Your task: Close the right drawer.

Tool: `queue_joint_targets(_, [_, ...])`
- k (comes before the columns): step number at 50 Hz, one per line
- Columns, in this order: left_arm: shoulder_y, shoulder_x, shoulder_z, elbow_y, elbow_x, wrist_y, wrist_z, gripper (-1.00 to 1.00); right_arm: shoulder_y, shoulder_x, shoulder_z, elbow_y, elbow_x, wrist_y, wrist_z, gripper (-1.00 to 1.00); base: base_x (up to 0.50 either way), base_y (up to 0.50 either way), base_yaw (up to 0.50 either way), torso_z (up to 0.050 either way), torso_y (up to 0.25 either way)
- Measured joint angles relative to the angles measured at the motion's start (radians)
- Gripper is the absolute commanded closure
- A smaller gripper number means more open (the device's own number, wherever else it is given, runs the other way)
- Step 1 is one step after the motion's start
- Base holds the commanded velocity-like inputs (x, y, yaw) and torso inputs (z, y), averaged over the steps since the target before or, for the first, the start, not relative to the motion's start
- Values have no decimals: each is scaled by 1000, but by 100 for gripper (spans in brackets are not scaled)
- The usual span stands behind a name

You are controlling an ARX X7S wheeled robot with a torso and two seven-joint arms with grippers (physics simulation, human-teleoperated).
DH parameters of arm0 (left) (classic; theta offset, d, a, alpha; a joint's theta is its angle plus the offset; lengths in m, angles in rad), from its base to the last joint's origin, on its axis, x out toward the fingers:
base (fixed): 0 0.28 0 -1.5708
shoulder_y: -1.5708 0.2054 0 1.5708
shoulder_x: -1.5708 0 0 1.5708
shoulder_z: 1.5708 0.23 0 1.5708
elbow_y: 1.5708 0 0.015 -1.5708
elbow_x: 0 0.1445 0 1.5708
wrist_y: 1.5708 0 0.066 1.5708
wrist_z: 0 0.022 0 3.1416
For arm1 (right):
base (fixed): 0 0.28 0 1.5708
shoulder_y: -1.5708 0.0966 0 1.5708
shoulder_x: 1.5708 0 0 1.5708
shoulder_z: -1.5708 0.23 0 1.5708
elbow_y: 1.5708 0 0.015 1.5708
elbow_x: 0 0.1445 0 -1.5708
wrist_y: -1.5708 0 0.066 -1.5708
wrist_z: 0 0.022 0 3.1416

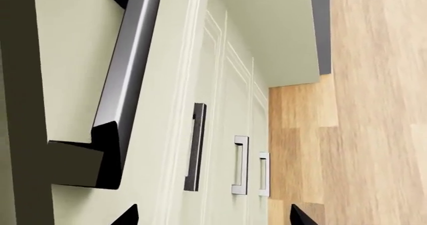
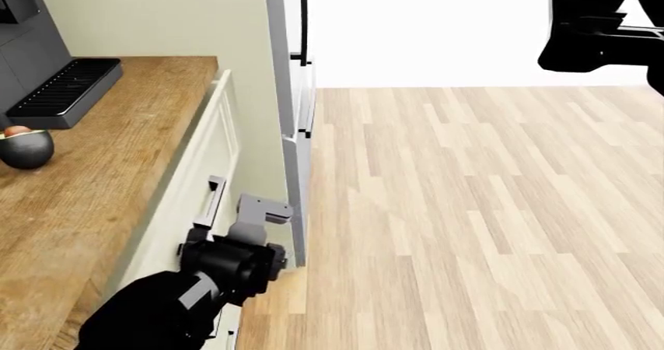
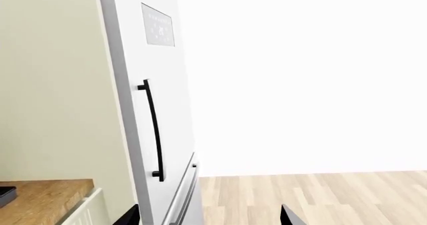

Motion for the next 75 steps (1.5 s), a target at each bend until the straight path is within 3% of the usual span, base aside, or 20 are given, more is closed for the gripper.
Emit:
queue_joint_targets(20, [15,-23,-88,-1,76,-34,-35,-100,-1,1,1,-3,1,-1,1,-100,0,0,0,0,0])
queue_joint_targets(38, [33,-59,-274,-2,245,-71,-42,-100,-1,0,0,-6,1,0,4,-100,0,0,0,0,0])
queue_joint_targets(50, [51,-67,-508,5,461,-111,-42,-100,2,-1,-2,-7,2,1,5,-100,0,0,0,0,0])
queue_joint_targets(75, [82,-53,-1135,19,1043,-217,-59,-100,9,-2,-2,-8,7,3,7,-100,0,0,0,0,0])
